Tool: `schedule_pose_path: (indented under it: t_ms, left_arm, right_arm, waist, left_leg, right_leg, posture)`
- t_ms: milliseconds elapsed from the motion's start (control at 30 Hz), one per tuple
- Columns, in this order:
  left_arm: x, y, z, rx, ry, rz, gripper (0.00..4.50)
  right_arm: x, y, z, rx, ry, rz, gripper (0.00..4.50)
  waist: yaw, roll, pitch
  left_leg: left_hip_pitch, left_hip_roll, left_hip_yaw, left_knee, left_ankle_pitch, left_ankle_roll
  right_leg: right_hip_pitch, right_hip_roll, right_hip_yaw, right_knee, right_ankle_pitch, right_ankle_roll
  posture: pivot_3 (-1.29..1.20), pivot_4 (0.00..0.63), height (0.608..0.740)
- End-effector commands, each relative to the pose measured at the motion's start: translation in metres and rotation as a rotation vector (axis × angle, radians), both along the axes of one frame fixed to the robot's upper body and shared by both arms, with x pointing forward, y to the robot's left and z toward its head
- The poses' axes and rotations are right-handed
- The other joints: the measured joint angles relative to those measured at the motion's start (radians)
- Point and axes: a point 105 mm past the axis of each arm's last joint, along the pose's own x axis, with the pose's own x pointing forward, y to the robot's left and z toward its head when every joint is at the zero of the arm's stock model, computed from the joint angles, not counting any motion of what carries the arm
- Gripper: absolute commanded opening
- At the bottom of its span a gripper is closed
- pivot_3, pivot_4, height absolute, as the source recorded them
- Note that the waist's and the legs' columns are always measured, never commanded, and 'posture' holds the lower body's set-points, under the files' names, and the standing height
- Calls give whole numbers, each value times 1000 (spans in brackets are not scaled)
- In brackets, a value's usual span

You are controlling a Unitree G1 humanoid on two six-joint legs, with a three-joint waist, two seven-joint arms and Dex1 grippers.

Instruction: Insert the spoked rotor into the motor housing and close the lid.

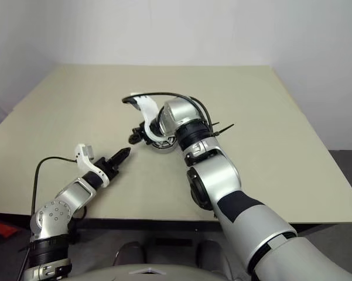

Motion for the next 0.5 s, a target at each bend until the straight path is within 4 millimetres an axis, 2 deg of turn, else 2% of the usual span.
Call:
schedule_pose_path:
  t_ms: [33,133,233,267,333,433,500]
  left_arm:
    - [5,1,16,4,-58,-17,2640]
    - [7,3,28,-16,-84,-44,2640]
    - [9,7,41,-51,-102,-71,2640]
    - [11,11,45,-55,-105,-75,2640]
    - [14,16,49,-56,-104,-78,2640]
    - [17,20,50,-52,-93,-87,2640]
    - [21,21,51,-43,-85,-97,2640]
  right_arm:
    - [8,5,54,189,-166,45,1963]
    - [26,-14,71,249,-347,46,1963]
    - [53,-53,72,187,-566,-13,1963]
    - [69,-81,63,101,-655,-84,1963]
    - [85,-120,49,-19,-747,-169,1963]
    - [93,-162,33,-86,-737,-260,1963]
    - [95,-197,30,-140,-749,-319,1581]
  waist:
    - [10,0,0]
    - [21,0,0]
    - [41,-2,-1]
    - [43,-3,-1]
    - [47,-4,-2]
    - [39,-3,-2]
    - [37,-3,-1]
  left_leg:
    - [0,0,0,0,0,0]
    - [0,0,0,1,0,0]
    - [-1,0,0,3,0,0]
    - [-2,0,0,4,0,0]
    - [-2,-1,0,5,0,0]
    - [-4,-2,0,7,0,0]
    - [-5,-1,0,7,0,1]
  right_leg:
    - [0,0,0,0,0,0]
    - [0,0,0,1,0,0]
    - [0,0,0,1,0,0]
    - [1,-1,0,1,0,0]
    - [1,-1,0,1,0,0]
    - [2,-2,0,2,1,0]
    - [1,-1,0,2,1,0]
  posture:
    - [0,0,740]
    - [0,0,740]
    - [0,0,740]
    - [0,0,740]
    - [0,0,740]
    - [0,0,740]
    - [0,0,740]
